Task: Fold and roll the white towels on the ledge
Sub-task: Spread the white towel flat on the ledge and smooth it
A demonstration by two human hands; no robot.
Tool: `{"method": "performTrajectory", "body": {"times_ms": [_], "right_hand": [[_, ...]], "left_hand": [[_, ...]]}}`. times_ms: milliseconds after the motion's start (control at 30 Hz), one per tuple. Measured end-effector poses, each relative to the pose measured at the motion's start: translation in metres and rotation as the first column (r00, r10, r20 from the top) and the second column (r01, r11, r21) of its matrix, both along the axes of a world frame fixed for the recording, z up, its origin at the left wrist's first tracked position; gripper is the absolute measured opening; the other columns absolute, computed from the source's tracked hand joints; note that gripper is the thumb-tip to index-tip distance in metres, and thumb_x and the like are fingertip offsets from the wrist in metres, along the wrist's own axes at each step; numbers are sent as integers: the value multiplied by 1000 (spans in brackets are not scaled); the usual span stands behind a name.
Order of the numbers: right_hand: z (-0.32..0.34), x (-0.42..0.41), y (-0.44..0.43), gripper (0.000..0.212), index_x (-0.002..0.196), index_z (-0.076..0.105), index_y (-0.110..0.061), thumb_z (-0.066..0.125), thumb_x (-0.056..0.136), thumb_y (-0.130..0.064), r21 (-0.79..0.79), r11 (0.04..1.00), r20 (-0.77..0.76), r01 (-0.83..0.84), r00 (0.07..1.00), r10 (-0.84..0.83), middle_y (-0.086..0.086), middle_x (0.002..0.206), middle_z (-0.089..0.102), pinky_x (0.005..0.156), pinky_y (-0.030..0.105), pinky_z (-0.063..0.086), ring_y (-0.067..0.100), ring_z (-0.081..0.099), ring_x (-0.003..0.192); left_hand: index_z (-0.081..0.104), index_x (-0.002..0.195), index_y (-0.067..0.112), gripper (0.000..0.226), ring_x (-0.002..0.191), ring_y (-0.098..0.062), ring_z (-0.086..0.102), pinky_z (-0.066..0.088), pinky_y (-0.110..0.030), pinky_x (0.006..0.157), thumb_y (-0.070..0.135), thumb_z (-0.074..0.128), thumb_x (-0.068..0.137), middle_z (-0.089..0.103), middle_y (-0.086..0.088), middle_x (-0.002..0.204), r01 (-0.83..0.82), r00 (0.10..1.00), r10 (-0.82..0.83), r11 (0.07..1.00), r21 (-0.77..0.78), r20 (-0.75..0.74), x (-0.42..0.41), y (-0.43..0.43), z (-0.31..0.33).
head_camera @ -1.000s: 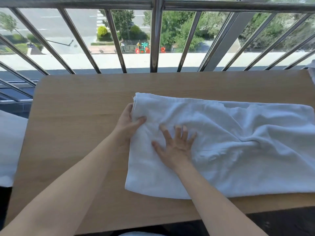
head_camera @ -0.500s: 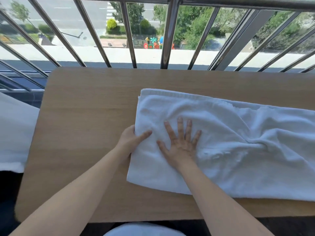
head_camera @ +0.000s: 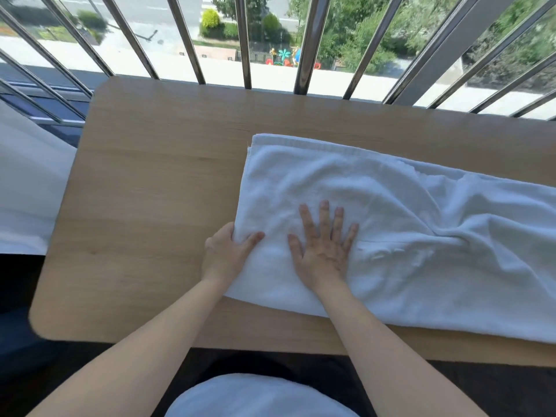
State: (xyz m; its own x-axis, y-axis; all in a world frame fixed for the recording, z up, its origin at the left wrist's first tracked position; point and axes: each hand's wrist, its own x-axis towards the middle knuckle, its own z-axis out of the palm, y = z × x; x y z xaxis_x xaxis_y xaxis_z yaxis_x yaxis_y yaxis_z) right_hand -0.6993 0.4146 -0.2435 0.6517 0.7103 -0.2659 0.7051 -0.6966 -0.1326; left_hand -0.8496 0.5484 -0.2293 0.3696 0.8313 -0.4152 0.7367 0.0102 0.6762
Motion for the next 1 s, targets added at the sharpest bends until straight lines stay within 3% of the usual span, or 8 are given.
{"method": "performTrajectory", "body": {"times_ms": [133, 233, 433, 533, 633, 733, 800, 1000], "right_hand": [[4, 3, -16, 64, 154, -16, -42, 6, 98, -63, -5, 1000, -8, 0, 1000, 0, -3, 165, -20, 117, 57, -15, 23, -25, 149], [3, 0, -28, 66, 153, -22, -39, -1, 97, -66, -46, 999, 2, -2, 1000, 2, -2, 162, -30, 117, 58, -15, 24, -32, 147], [7, 2, -25, 65, 151, -26, -40, 0, 97, -65, -40, 999, -36, -33, 999, 32, -3, 160, -34, 117, 58, -17, 23, -35, 145], [14, 5, -39, 63, 154, -20, -39, 2, 99, -61, 5, 995, -66, -96, 993, 96, -2, 162, -29, 118, 54, -16, 22, -30, 148], [23, 15, -54, 62, 158, -4, -35, 13, 102, -55, 74, 994, -100, -79, 991, 86, 1, 166, -17, 122, 48, -11, 21, -20, 151], [29, 35, -72, 63, 160, 5, -28, 19, 103, -51, 83, 996, -110, 16, 994, -6, 4, 167, -6, 124, 41, -8, 19, -13, 153], [33, 51, -86, 63, 160, 13, -21, 25, 104, -48, 106, 992, -104, 62, 993, -51, 7, 167, 2, 124, 39, -4, 21, -5, 154], [52, 111, -150, 50, 148, 41, -9, 45, 104, -32, 234, 933, -29, 273, 961, -274, 14, 158, 32, 125, 42, 10, 28, 22, 150]], "left_hand": [[66, 77, 23, 58, 72, -10, 66, 44, -27, 56, 79, 71, 64, 69, 7, 73, -1, 998, 8, 994, -112, 60, -2, 5, 7], [69, 85, 30, 56, 73, 1, 67, 51, -26, 59, 80, 73, 60, 73, 16, 82, 50, 997, -38, 979, -198, 61, -17, 0, 8], [62, 85, 33, 40, 71, 1, 66, 46, -22, 54, 69, 76, 72, 70, 17, 76, -26, 1000, 27, 997, -70, 5, -25, -14, 6], [55, 103, 38, 48, 78, 7, 63, 45, -17, 59, 66, 78, 72, 67, 21, 89, -105, 994, 105, 994, -6, 25, -26, -21, 8], [51, 110, 36, 54, 90, 1, 60, 51, -27, 75, 63, 79, 72, 61, 20, 101, -105, 994, 106, 979, 174, 3, -20, -26, 8], [56, 122, 19, 60, 120, -23, 53, 40, -41, 103, 50, 81, 77, 57, 1, 125, 32, 999, -24, 913, 408, -25, 4, -32, 3], [60, 122, 18, 48, 139, -25, 42, 26, -41, 116, 41, 77, 83, 55, -3, 139, 186, 981, -186, 847, 498, -50, 29, -42, 0], [61, 134, 11, 47, 148, -31, 32, 16, -41, 124, 31, 72, 92, 45, -10, 154, 569, 779, -627, 707, 420, -1, 130, -111, -9]]}}
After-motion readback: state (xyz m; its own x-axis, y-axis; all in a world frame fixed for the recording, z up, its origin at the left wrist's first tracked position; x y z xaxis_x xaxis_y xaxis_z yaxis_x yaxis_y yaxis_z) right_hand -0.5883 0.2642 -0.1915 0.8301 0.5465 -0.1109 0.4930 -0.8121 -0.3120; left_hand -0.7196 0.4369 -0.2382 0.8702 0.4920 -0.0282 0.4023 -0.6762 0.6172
